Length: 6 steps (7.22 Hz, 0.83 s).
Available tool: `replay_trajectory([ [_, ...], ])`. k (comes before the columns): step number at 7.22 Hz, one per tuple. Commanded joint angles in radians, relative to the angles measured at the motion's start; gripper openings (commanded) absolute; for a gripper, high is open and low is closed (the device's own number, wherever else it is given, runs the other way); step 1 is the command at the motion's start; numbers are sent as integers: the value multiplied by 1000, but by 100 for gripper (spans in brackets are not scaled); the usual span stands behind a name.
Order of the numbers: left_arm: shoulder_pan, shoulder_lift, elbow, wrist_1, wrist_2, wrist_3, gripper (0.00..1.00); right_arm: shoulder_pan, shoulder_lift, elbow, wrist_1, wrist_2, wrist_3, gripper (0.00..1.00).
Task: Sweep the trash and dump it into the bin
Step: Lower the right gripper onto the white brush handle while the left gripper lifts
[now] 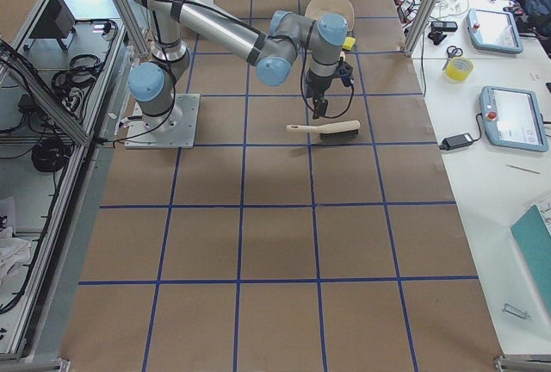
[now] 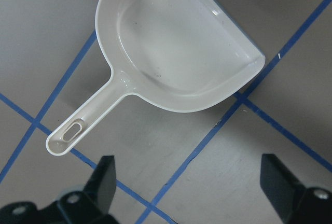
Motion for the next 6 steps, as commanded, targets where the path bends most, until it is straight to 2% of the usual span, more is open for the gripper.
replay_trajectory([
  [1,6,-60,16,106,-19,95,100,-7,54,37,-73,-16,-24,100],
  [2,6,-66,24,107,-18,103,99,-16,86,38,-79,-60,-24,100],
  [3,3,-65,4,105,-21,102,93,-34,108,40,-76,-60,-24,100],
  [5,3,-59,-10,69,-13,97,100,-36,111,63,-76,-60,-18,100],
  [6,0,-28,-10,50,-12,94,100,-36,109,63,-76,-57,-18,100],
])
